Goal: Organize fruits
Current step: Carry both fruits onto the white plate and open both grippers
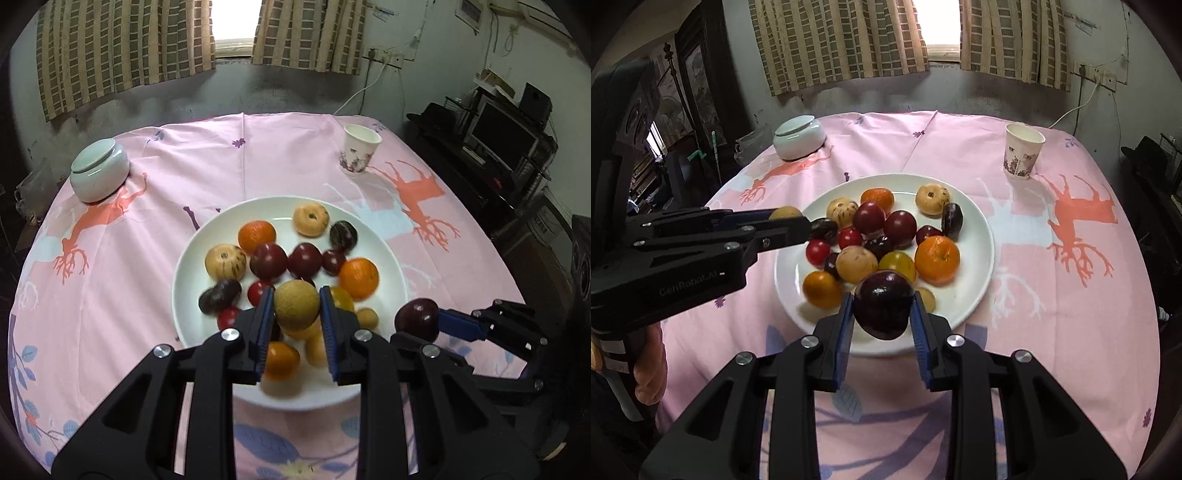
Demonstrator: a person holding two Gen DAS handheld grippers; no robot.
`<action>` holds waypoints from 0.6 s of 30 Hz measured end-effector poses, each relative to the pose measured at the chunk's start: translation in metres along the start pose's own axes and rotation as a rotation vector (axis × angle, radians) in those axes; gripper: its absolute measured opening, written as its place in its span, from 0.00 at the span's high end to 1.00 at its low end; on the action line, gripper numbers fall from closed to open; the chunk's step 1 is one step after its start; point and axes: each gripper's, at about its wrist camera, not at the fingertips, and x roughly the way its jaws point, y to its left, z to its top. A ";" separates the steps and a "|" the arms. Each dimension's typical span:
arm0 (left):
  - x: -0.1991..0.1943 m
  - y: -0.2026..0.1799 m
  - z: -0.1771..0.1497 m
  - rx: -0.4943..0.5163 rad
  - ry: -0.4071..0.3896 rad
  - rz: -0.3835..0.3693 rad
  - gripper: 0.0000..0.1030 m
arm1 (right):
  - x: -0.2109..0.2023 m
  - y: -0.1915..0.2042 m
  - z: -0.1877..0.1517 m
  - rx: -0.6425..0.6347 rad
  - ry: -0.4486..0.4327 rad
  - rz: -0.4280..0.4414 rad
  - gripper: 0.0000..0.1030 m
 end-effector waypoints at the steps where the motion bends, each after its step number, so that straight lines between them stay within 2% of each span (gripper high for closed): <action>1: 0.013 0.004 0.011 -0.020 0.016 0.010 0.76 | 0.012 -0.002 0.007 -0.010 0.011 -0.017 0.71; 3: 0.032 0.011 0.030 -0.051 0.032 0.036 0.76 | 0.031 -0.003 0.013 -0.032 0.025 -0.053 0.71; 7: 0.058 0.012 0.053 -0.056 0.065 0.024 0.76 | 0.043 -0.001 0.019 -0.053 0.009 -0.039 0.71; 11: 0.079 0.006 0.052 -0.033 0.103 0.041 0.76 | 0.049 0.002 0.025 -0.082 -0.022 -0.034 0.71; 18: 0.098 0.004 0.054 -0.042 0.134 0.038 0.75 | 0.062 -0.003 0.024 -0.079 -0.020 -0.021 0.71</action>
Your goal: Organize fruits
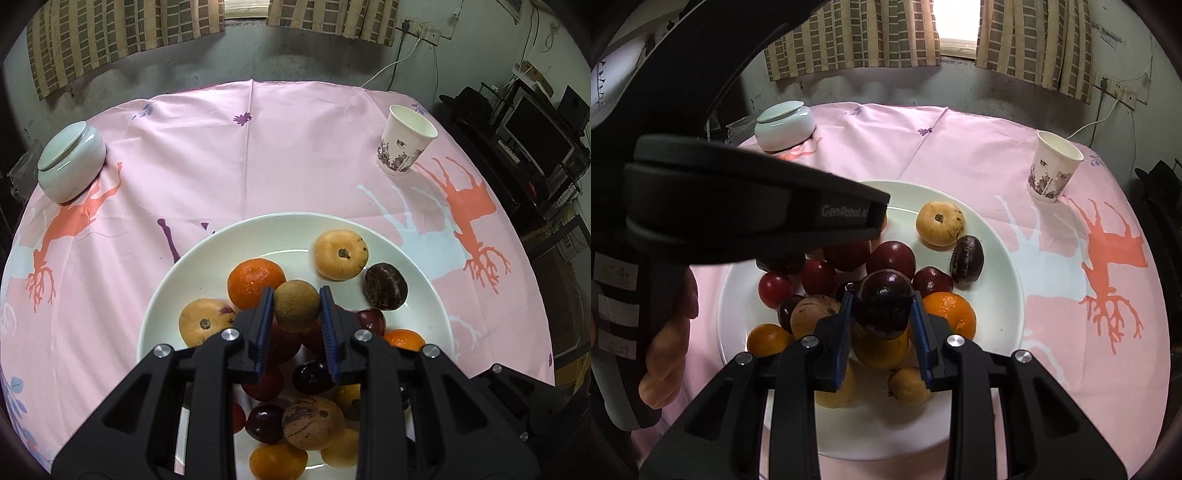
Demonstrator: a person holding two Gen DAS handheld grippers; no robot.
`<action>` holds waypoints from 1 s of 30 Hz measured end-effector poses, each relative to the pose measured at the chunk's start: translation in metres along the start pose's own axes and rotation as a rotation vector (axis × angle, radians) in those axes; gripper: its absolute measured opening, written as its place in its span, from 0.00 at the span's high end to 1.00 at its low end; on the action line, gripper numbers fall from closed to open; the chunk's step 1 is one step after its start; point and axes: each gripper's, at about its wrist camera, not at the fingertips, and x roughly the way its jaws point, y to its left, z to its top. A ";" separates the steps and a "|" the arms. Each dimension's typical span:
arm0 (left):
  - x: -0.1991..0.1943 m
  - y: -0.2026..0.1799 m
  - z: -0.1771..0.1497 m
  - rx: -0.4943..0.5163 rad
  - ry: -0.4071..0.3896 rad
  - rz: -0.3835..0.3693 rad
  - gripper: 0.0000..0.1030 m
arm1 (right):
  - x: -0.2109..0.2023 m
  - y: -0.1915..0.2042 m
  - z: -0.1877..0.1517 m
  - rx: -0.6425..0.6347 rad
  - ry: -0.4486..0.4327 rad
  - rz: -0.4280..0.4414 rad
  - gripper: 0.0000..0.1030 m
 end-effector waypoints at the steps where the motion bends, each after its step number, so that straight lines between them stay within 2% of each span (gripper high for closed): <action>1: 0.002 -0.001 0.001 0.001 0.005 -0.001 0.75 | 0.000 0.000 0.000 -0.004 -0.006 -0.004 0.70; 3: 0.006 -0.001 0.003 -0.006 0.015 0.004 0.74 | 0.000 0.001 -0.001 -0.017 -0.014 -0.015 0.69; 5: 0.007 0.002 0.004 -0.028 0.007 0.013 0.61 | -0.001 0.000 -0.001 -0.020 -0.027 -0.021 0.52; 6: 0.004 0.004 0.005 -0.036 -0.008 0.020 0.47 | -0.004 0.000 -0.002 -0.016 -0.052 -0.030 0.40; 7: 0.001 0.006 0.005 -0.043 -0.025 0.033 0.30 | -0.008 -0.001 -0.003 -0.019 -0.077 -0.042 0.39; 9: -0.007 0.009 0.007 -0.051 -0.060 0.051 0.18 | -0.011 0.000 -0.001 -0.030 -0.087 -0.051 0.38; 11: -0.014 0.012 0.007 -0.054 -0.069 0.064 0.13 | -0.015 0.001 0.000 -0.035 -0.098 -0.073 0.26; 13: -0.020 0.013 0.005 -0.050 -0.073 0.084 0.08 | -0.022 0.002 0.001 -0.031 -0.121 -0.087 0.04; 15: -0.030 0.014 -0.001 -0.039 -0.085 0.106 0.06 | -0.031 0.003 0.001 -0.028 -0.134 -0.091 0.02; 19: -0.061 0.018 -0.029 -0.008 -0.117 0.158 0.05 | -0.057 0.002 -0.006 0.020 -0.103 -0.103 0.01; 24: -0.118 0.032 -0.096 -0.062 -0.205 0.149 0.02 | -0.094 0.004 -0.045 0.121 -0.053 -0.094 0.01; 27: -0.144 0.040 -0.140 -0.136 -0.240 0.131 0.02 | -0.115 0.009 -0.076 0.178 -0.069 -0.148 0.01; 30: -0.156 0.038 -0.176 -0.146 -0.226 0.184 0.02 | -0.130 0.012 -0.103 0.226 -0.089 -0.197 0.01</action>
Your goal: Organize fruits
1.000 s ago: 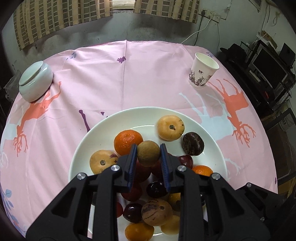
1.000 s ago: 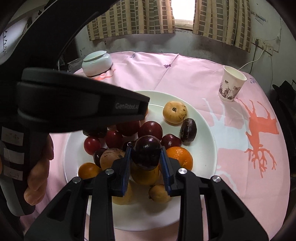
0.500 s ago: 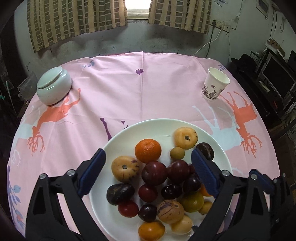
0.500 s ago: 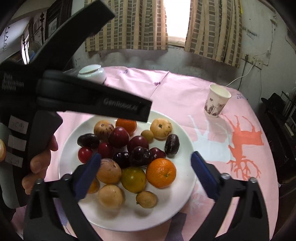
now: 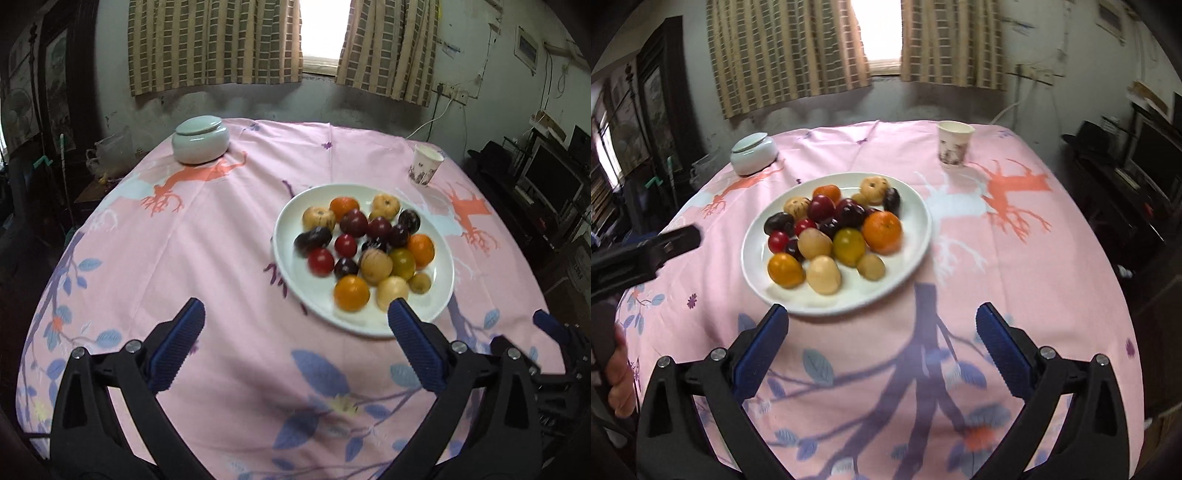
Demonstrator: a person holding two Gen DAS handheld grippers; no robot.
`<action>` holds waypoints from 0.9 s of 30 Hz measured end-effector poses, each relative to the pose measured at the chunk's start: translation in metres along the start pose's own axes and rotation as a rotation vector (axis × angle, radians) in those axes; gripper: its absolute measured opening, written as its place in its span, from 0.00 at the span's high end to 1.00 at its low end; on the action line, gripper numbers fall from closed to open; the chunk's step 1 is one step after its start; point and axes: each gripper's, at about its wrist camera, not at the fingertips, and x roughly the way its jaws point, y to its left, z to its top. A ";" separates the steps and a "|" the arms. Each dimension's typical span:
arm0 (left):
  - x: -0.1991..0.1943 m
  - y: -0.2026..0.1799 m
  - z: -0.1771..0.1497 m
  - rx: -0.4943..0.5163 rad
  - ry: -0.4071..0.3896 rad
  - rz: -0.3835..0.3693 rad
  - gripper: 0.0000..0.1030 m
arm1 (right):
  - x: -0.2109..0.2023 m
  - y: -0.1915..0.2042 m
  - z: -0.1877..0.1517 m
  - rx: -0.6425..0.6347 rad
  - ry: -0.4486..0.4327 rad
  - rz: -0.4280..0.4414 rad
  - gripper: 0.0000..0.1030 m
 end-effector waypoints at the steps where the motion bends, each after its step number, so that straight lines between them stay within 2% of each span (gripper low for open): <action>1: -0.003 0.001 -0.009 0.012 0.008 0.020 0.02 | -0.004 -0.002 -0.007 0.017 0.000 -0.012 0.01; 3: -0.008 -0.003 -0.025 0.047 0.037 0.051 0.02 | -0.008 -0.004 -0.013 0.030 0.010 -0.016 0.01; 6: -0.016 -0.008 -0.041 0.093 0.043 0.056 0.02 | -0.016 0.001 -0.017 0.013 0.015 -0.026 0.01; 11: -0.024 -0.011 -0.053 0.113 0.059 0.019 0.02 | -0.027 0.017 -0.023 -0.032 0.008 -0.012 0.01; 15: -0.032 -0.012 -0.055 0.122 0.039 0.034 0.02 | -0.032 0.027 -0.025 -0.066 0.001 -0.018 0.01; 27: -0.037 -0.003 -0.055 0.085 0.040 0.012 0.02 | -0.032 0.036 -0.027 -0.081 0.015 -0.010 0.01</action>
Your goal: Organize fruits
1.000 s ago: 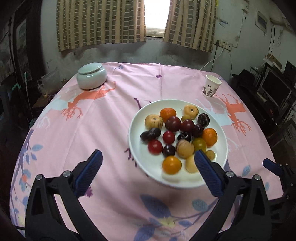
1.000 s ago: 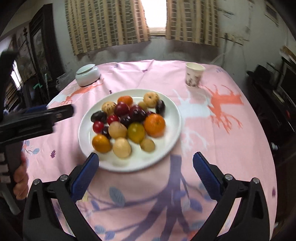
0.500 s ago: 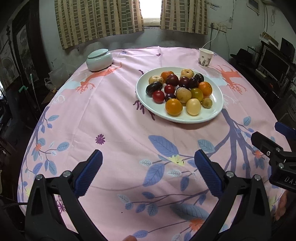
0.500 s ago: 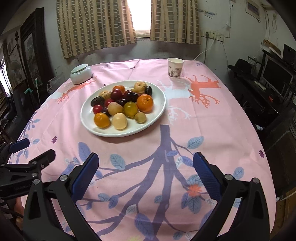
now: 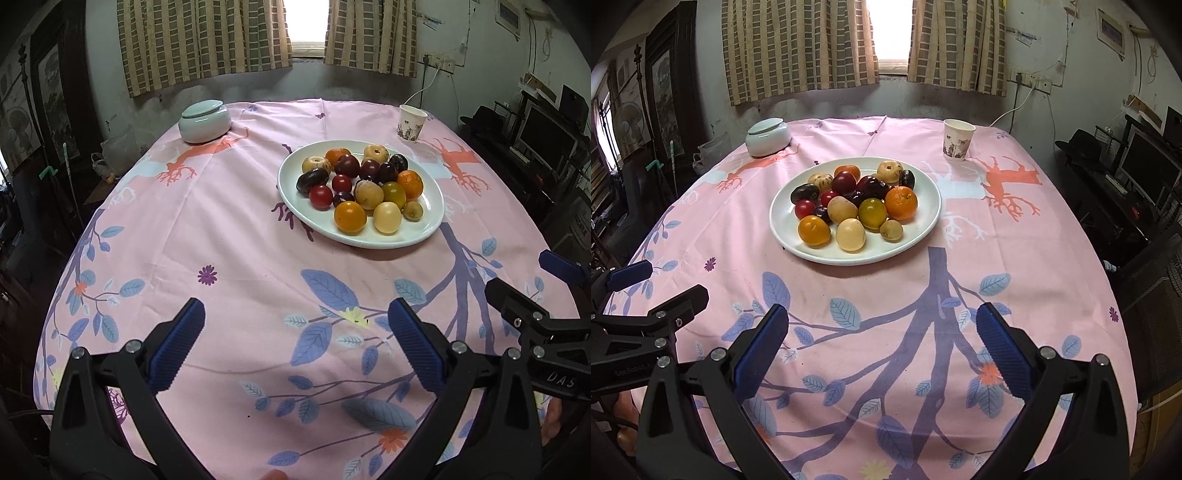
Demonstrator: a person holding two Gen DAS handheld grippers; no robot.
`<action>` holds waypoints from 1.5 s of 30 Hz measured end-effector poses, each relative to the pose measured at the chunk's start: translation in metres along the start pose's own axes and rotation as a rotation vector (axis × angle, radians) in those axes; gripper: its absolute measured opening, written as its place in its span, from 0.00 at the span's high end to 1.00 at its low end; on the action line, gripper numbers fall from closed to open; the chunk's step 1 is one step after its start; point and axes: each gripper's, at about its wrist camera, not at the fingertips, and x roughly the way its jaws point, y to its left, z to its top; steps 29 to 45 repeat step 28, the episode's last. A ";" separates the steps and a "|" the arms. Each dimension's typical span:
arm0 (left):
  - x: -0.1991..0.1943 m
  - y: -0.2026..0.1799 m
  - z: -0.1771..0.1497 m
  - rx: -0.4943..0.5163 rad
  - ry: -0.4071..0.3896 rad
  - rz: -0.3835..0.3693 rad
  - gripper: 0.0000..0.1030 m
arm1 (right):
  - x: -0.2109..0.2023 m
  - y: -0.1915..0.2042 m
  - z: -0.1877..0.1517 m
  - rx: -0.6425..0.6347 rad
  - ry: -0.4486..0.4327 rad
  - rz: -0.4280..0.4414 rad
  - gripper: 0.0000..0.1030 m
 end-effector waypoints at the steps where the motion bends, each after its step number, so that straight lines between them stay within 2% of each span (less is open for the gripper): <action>1: 0.000 0.001 0.000 -0.004 0.002 -0.001 0.02 | 0.000 0.001 0.000 0.002 0.003 0.000 0.01; 9: 0.002 0.004 0.000 -0.008 0.008 -0.002 0.02 | 0.006 0.003 -0.003 0.007 0.030 0.007 0.01; 24: -0.007 0.000 -0.001 0.004 -0.025 -0.004 0.02 | 0.004 0.002 -0.004 0.008 0.030 0.008 0.01; 45: -0.007 0.000 0.000 0.002 -0.024 -0.004 0.02 | 0.004 0.002 -0.005 0.009 0.030 0.007 0.01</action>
